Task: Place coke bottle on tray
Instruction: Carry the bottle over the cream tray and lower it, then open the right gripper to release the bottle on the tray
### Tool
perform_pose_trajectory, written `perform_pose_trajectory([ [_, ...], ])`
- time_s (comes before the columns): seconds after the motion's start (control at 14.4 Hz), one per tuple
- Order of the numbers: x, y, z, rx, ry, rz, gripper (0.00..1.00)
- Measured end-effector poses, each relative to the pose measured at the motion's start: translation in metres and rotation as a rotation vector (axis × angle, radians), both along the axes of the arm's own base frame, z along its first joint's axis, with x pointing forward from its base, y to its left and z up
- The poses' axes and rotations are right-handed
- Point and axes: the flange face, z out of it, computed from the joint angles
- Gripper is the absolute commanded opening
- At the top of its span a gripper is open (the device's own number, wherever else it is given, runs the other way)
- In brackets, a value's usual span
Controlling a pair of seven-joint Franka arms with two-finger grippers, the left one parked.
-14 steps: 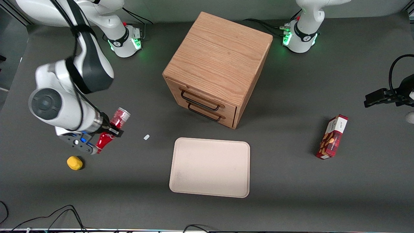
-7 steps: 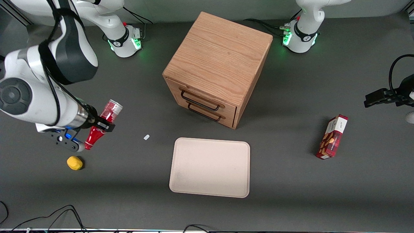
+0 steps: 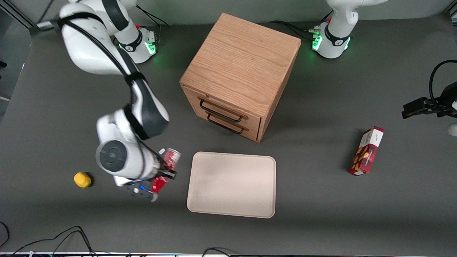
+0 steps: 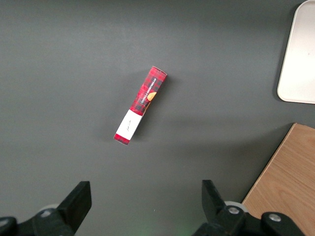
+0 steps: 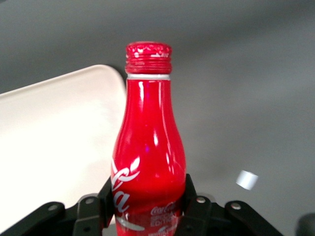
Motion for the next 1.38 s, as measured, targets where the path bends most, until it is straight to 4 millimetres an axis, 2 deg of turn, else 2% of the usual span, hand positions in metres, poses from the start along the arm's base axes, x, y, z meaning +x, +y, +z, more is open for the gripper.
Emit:
perform_pose_trajectory([
  [0.14, -0.001, 0.024, -0.041, 0.012, -0.023, 0.055, 0.00],
  [0.28, -0.005, 0.037, -0.066, 0.012, -0.020, 0.142, 0.00],
  [0.62, -0.008, 0.037, -0.092, 0.005, 0.004, 0.292, 0.00],
  [0.9, -0.014, 0.050, -0.116, 0.007, 0.003, 0.319, 0.00],
  [0.97, -0.014, 0.052, -0.118, 0.009, -0.003, 0.322, 0.08],
  [1.04, -0.014, 0.052, -0.119, 0.010, -0.007, 0.322, 0.29],
  [1.11, -0.013, 0.052, -0.118, 0.010, -0.012, 0.321, 0.54],
  [1.18, -0.012, 0.052, -0.118, 0.010, -0.017, 0.320, 0.74],
  [1.25, -0.012, 0.051, -0.118, 0.011, -0.021, 0.320, 1.00],
  [1.38, -0.010, 0.051, -0.118, 0.014, -0.036, 0.319, 1.00],
])
